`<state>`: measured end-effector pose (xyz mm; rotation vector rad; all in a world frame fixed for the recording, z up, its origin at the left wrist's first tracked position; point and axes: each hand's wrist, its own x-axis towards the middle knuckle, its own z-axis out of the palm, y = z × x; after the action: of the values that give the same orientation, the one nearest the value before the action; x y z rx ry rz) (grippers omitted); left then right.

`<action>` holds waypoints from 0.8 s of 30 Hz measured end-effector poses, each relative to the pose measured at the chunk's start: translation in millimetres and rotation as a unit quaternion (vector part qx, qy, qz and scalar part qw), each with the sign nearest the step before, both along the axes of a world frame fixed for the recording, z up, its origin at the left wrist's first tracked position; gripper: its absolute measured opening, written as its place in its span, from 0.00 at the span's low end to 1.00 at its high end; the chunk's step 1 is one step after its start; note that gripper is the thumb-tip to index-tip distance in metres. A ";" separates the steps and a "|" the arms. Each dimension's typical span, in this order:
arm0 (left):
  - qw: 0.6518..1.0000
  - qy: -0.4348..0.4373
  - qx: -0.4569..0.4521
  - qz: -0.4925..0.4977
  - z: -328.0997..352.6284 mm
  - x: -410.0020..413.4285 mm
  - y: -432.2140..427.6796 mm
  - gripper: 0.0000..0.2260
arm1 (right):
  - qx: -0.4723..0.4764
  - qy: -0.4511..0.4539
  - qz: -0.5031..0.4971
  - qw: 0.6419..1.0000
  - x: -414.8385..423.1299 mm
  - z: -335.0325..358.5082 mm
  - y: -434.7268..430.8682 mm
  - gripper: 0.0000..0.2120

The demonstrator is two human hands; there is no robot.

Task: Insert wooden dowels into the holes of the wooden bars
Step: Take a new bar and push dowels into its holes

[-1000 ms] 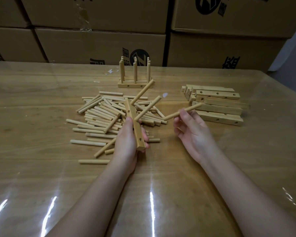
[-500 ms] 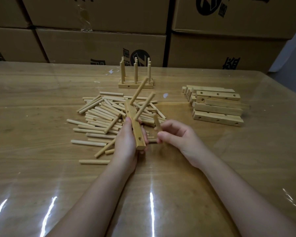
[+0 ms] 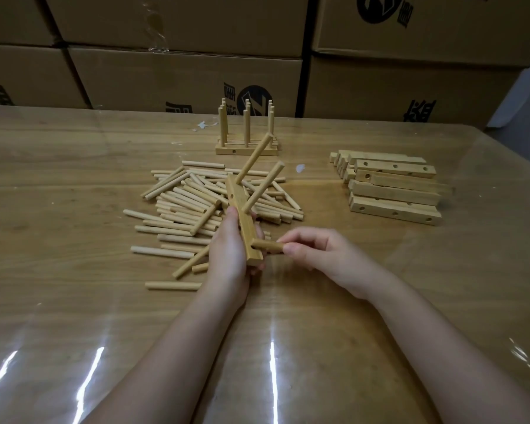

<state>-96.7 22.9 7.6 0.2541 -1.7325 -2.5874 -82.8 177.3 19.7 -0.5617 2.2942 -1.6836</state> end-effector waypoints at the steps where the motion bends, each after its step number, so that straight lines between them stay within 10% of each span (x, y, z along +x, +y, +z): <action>1: 1.000 0.001 -0.001 0.001 0.0 0.0 0.2 0.18 | 0.011 0.005 0.000 1.000 -0.2 -0.1 0.7 0.06; 24: 0.989 0.030 -0.128 0.063 -4.1 -0.8 5.1 0.16 | 0.222 0.187 -0.034 0.957 1.1 7.5 6.9 0.11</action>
<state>-97.5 28.1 3.4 0.2652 -1.9338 -2.2325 -81.7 184.2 27.2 -0.7524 2.8670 -1.0908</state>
